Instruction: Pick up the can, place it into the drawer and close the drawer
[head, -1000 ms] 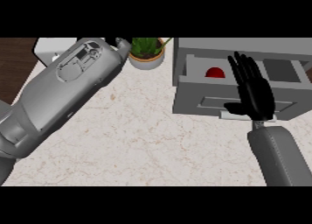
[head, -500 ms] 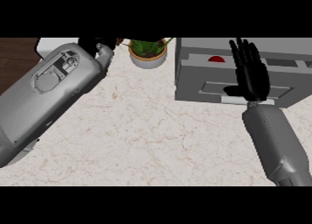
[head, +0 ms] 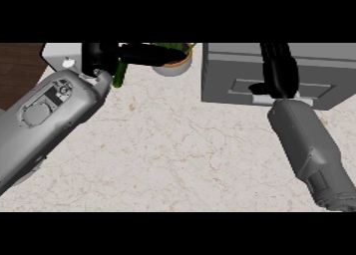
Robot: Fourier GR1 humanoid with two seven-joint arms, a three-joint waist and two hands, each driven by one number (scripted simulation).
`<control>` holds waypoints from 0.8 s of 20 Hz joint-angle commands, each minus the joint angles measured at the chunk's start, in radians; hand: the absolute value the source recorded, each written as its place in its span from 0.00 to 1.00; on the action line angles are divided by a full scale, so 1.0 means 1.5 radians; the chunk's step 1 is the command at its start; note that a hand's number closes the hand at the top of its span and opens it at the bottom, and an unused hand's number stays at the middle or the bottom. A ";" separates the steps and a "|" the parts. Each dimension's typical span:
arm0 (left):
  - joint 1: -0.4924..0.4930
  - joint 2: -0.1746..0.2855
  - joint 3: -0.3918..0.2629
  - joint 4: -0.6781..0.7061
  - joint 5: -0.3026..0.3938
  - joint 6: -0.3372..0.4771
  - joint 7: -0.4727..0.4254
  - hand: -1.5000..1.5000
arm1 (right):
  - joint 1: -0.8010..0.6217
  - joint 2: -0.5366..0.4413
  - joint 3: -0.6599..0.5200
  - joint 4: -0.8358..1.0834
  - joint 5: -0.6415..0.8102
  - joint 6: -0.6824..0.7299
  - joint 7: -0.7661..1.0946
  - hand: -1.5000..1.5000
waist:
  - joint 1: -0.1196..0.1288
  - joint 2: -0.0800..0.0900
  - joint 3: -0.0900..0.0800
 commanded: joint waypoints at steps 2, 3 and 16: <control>0.031 -0.012 0.001 -0.013 -0.018 0.007 -0.010 0.00 | -0.101 0.005 -0.014 0.099 0.010 -0.011 0.020 0.00 | 0.001 0.011 0.004; 0.047 0.023 0.006 -0.047 -0.013 -0.006 0.004 0.00 | -0.104 -0.015 -0.022 0.106 0.004 -0.009 0.012 0.00 | 0.010 0.009 0.004; 0.119 0.034 0.011 -0.108 -0.038 -0.006 -0.017 0.00 | -0.205 -0.031 -0.057 0.181 -0.017 0.024 -0.017 0.00 | 0.019 0.019 0.004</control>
